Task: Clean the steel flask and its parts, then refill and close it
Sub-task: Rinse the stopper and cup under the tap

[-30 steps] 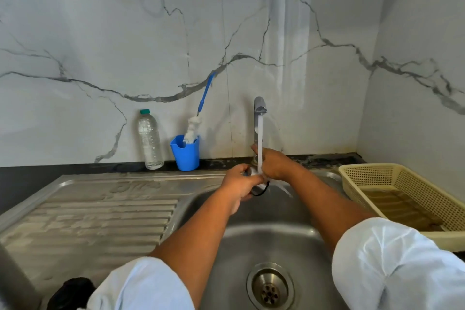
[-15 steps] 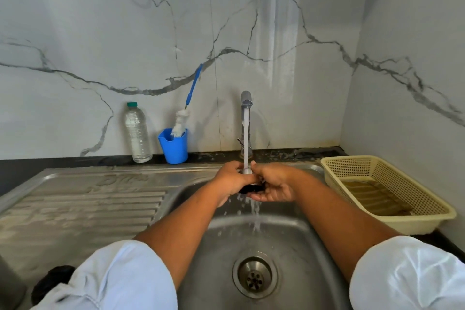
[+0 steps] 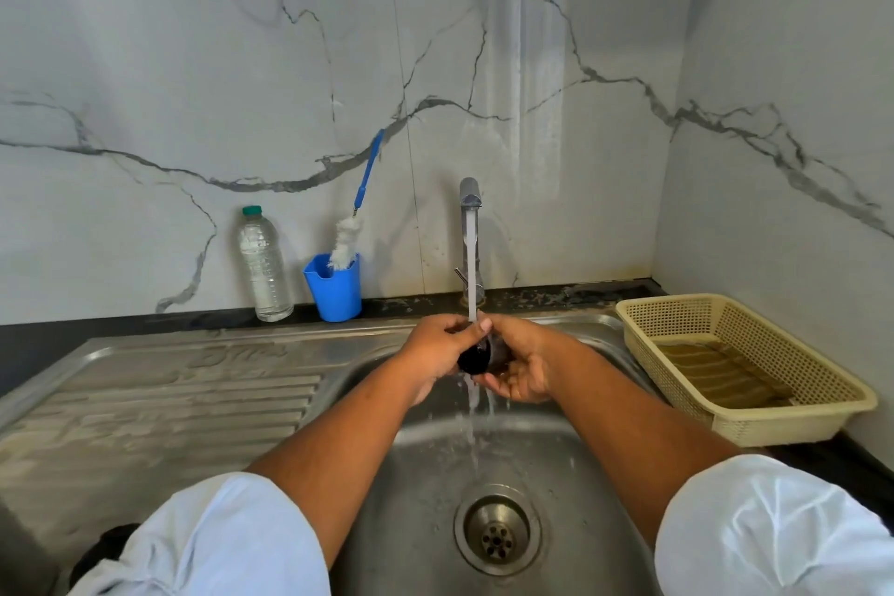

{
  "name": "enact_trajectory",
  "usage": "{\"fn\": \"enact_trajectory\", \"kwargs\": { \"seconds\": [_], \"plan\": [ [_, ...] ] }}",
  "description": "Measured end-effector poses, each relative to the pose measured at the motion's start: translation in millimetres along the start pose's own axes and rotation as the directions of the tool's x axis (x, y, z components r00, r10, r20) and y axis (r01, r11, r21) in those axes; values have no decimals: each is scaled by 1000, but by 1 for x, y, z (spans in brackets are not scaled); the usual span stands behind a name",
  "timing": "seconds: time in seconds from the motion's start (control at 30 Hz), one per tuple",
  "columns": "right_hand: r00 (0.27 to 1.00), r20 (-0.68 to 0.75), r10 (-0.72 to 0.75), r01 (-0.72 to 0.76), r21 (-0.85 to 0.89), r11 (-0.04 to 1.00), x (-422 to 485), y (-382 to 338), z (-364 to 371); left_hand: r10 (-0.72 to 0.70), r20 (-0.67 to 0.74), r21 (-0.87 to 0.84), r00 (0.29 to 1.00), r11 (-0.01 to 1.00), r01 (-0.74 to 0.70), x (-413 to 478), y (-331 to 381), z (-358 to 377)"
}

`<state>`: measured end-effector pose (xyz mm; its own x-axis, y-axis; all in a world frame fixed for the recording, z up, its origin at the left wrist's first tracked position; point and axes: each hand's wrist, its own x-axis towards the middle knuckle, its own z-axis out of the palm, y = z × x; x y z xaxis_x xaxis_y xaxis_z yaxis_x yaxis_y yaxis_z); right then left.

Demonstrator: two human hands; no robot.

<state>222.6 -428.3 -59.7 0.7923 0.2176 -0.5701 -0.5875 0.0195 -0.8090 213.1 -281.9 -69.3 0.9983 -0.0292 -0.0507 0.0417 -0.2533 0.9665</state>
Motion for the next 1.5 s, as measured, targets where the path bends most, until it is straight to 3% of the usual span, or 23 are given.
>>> {"fn": "enact_trajectory", "kwargs": {
  "seconds": [0.23,0.4,0.53,0.67,0.73,0.9,1.03,1.17,1.4,1.5],
  "plan": [
    [999,43,-13,4,194,981,8,2,6,-53,-77,-11,996,999,52,11,-6,-3],
    [999,-6,-41,41,273,961,13,3,13,-80,-83,19,993,996,82,13,-7,-8],
    [999,-25,-32,34,106,994,14,5,10,-107,-83,-18,991,994,105,14,-5,-12],
    [989,-32,-143,144,46,989,11,6,10,-131,-92,14,987,991,133,17,-7,-17],
    [975,-45,-219,215,-78,973,9,8,11,-131,-108,27,986,991,134,18,-7,-18],
    [890,-30,-454,417,-345,841,2,8,11,-81,-129,82,988,992,92,22,-1,-16],
    [845,-5,-535,450,-535,715,3,5,8,-4,-126,103,992,995,17,34,12,-12],
    [826,8,-563,457,-595,662,3,5,3,11,-67,167,998,986,0,63,15,-8],
    [811,34,-584,475,-622,623,6,7,-10,20,-93,40,995,999,-17,75,21,1],
    [812,24,-584,469,-622,627,8,8,-16,45,-30,134,999,990,-41,78,19,0]
  ]
}}
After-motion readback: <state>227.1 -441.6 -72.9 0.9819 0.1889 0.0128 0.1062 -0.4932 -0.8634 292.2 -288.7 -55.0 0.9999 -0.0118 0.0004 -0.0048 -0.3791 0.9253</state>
